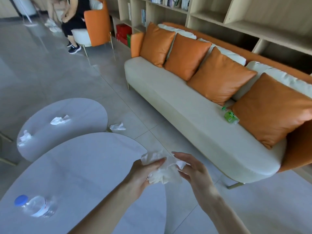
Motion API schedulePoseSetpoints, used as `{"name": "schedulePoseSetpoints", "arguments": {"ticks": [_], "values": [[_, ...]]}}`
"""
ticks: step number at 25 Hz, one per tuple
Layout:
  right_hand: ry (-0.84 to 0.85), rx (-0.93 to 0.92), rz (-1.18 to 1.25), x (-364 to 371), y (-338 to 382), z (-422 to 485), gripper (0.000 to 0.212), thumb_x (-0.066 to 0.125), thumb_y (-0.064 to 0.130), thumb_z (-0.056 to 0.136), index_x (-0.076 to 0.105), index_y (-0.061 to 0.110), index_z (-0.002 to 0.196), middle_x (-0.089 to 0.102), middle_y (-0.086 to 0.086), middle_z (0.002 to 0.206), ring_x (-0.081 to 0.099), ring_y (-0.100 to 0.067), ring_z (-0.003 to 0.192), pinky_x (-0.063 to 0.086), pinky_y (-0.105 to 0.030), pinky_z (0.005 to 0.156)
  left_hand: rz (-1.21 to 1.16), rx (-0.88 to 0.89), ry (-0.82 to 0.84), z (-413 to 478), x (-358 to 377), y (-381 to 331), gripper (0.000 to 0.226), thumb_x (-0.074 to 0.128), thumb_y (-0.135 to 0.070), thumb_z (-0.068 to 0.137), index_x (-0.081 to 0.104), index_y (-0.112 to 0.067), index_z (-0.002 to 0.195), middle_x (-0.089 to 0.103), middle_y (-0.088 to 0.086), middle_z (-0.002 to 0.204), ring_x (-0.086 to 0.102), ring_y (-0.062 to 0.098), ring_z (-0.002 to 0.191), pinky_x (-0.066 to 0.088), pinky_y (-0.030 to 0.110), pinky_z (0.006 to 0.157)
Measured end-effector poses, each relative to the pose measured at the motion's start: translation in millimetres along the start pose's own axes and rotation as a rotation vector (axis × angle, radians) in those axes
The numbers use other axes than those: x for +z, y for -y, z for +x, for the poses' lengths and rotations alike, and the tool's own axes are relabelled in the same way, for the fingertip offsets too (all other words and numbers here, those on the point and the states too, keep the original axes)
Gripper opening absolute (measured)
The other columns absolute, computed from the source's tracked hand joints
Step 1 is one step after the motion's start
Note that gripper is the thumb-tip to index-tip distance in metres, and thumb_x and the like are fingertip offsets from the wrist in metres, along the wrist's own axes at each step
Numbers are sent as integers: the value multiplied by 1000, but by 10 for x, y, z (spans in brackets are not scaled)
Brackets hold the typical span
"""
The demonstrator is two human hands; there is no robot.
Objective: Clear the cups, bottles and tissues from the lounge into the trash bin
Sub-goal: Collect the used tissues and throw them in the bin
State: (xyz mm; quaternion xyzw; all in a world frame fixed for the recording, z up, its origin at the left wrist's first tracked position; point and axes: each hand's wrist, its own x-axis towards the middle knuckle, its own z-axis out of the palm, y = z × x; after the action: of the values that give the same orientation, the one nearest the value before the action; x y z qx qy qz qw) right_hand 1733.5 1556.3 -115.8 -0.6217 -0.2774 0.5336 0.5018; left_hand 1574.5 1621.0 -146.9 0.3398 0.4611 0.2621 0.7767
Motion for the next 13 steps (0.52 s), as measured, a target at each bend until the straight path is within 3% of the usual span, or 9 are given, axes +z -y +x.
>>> {"name": "schedulePoseSetpoints", "arguments": {"ticks": [2,4,7,10,13], "values": [[48,13,2,50,162,260,43,43,-5,88,76,21,97,70,-4,106,65,-17,102,53,-25,84,-9,5,-48,178,18,-110,59,85,-30,64,68,-3,114,67,14,83,58,25,75,42,32,69],[89,41,0,124,312,584,46,38,-1,89,78,21,93,70,-1,112,60,-18,114,53,-25,83,-37,24,-129,398,-6,-259,42,82,-20,75,69,-2,111,70,8,75,63,21,63,46,26,62],[105,107,34,222,542,1182,48,33,2,89,78,20,91,73,4,107,62,-16,113,51,-34,95,-89,59,-216,823,-99,-529,38,79,-15,78,68,-2,112,72,6,78,68,18,64,51,23,58],[133,202,39,274,795,1705,30,46,24,95,75,18,102,73,7,109,62,-12,110,45,-41,104,-125,67,-311,1169,-147,-789,40,83,-16,73,70,0,107,71,5,72,67,17,61,51,23,59],[216,199,-135,243,959,2158,29,67,29,85,68,24,113,66,5,117,60,-8,108,46,-35,98,-113,88,-368,1560,-159,-993,58,83,-29,60,70,-3,110,74,16,100,71,28,86,55,33,77]]}}
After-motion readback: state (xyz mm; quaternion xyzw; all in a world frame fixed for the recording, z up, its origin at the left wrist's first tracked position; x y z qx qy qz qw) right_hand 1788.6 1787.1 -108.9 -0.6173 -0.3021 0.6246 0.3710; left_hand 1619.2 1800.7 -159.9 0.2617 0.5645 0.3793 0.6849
